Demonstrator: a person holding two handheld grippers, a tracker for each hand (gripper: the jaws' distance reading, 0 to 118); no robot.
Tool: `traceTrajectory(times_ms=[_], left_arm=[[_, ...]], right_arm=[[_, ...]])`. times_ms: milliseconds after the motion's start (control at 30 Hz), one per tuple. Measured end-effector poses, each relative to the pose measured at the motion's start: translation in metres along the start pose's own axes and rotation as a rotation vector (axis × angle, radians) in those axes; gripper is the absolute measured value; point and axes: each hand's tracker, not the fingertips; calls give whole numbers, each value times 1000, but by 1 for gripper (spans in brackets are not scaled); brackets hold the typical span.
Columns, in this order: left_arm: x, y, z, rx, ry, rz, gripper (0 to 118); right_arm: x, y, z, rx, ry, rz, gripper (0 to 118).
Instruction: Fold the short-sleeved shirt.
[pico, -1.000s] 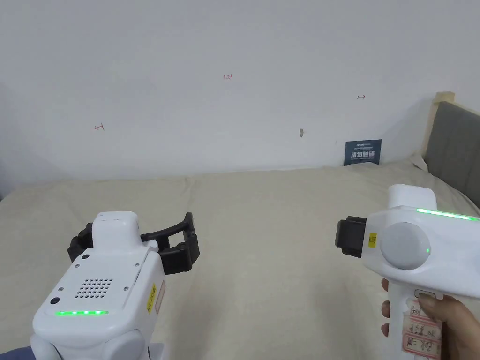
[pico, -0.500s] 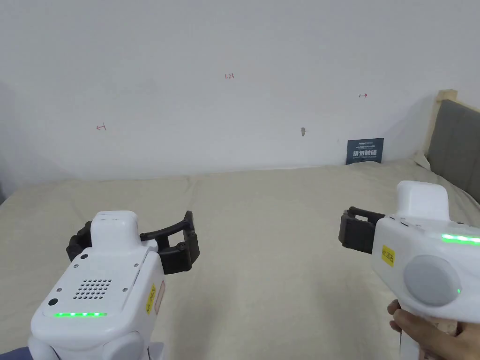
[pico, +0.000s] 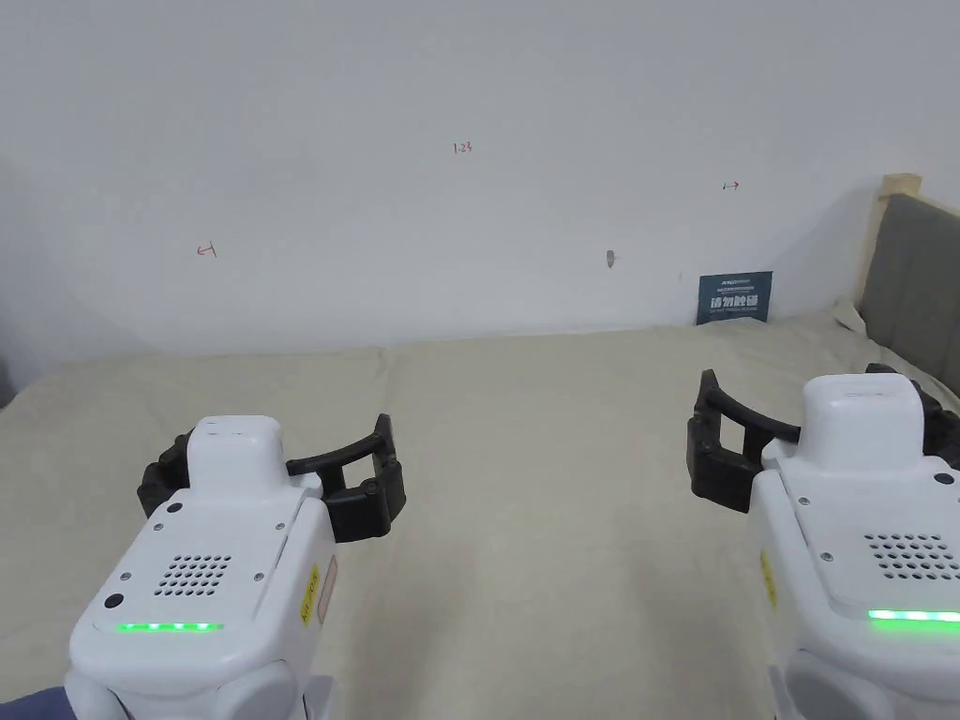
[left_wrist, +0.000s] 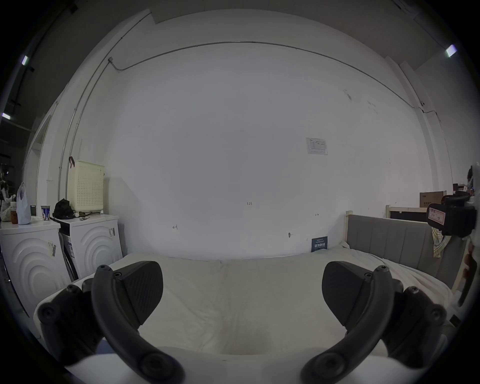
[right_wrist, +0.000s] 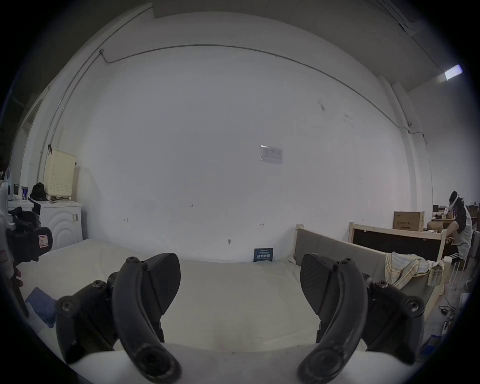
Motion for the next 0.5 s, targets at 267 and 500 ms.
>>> traceTrajectory(times_ms=[267, 500], left_arm=[[-2, 1, 2, 6, 2, -4, 118], [-2, 1, 2, 3, 4, -6, 118]], right_arm=[[-1, -3, -3, -34, 18, -22, 98], [-1, 0, -3, -24, 35, -22, 98]])
